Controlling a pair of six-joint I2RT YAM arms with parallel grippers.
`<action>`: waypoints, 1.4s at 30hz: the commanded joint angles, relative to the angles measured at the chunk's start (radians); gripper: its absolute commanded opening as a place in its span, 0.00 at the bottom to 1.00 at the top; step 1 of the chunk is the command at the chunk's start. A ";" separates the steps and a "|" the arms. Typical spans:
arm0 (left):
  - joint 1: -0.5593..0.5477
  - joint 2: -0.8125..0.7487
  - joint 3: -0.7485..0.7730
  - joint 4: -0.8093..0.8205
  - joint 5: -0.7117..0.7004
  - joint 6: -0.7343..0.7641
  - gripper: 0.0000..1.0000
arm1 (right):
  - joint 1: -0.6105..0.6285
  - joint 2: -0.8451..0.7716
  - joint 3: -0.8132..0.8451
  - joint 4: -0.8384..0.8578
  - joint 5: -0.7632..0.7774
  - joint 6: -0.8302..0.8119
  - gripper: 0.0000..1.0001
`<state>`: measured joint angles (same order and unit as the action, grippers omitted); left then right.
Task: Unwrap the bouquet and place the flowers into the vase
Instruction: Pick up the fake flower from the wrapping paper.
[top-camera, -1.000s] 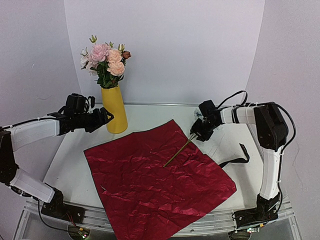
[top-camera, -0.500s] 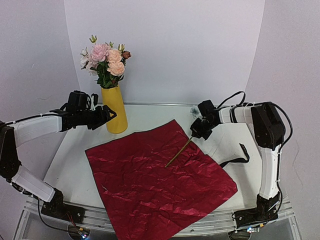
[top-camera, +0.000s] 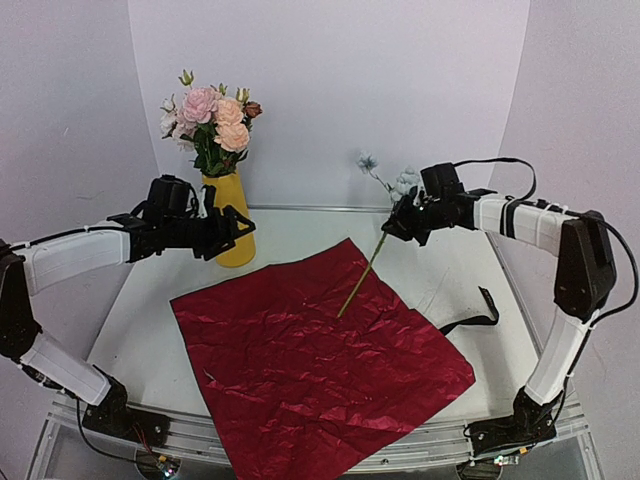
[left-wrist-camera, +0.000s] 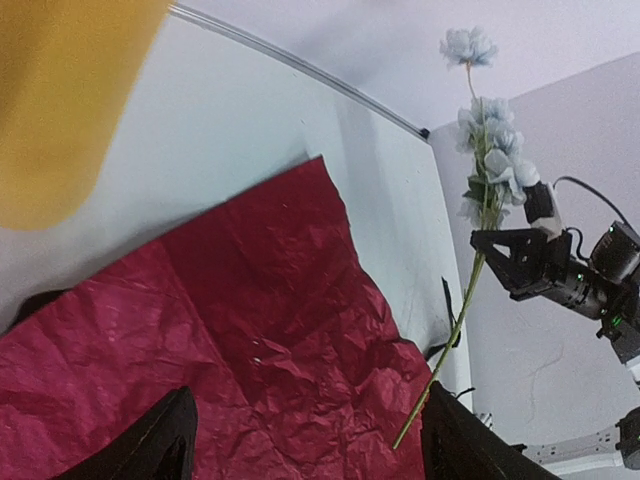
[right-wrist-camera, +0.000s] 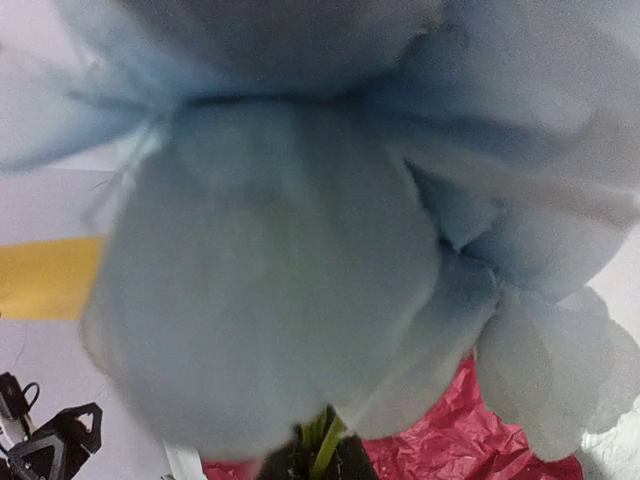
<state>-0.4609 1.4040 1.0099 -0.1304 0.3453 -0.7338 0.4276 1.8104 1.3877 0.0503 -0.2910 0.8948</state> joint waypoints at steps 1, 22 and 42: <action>-0.102 0.003 0.061 0.047 -0.056 -0.090 0.78 | 0.018 -0.100 -0.081 0.057 -0.165 -0.122 0.00; -0.515 0.185 0.275 0.262 -0.149 -0.339 0.64 | 0.192 -0.436 -0.330 0.166 -0.498 -0.283 0.01; -0.556 0.285 0.364 0.278 -0.207 -0.356 0.19 | 0.193 -0.463 -0.331 0.165 -0.581 -0.322 0.04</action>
<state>-1.0183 1.6941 1.3283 0.1207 0.1784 -1.0828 0.6216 1.3987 1.0515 0.1801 -0.8081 0.6005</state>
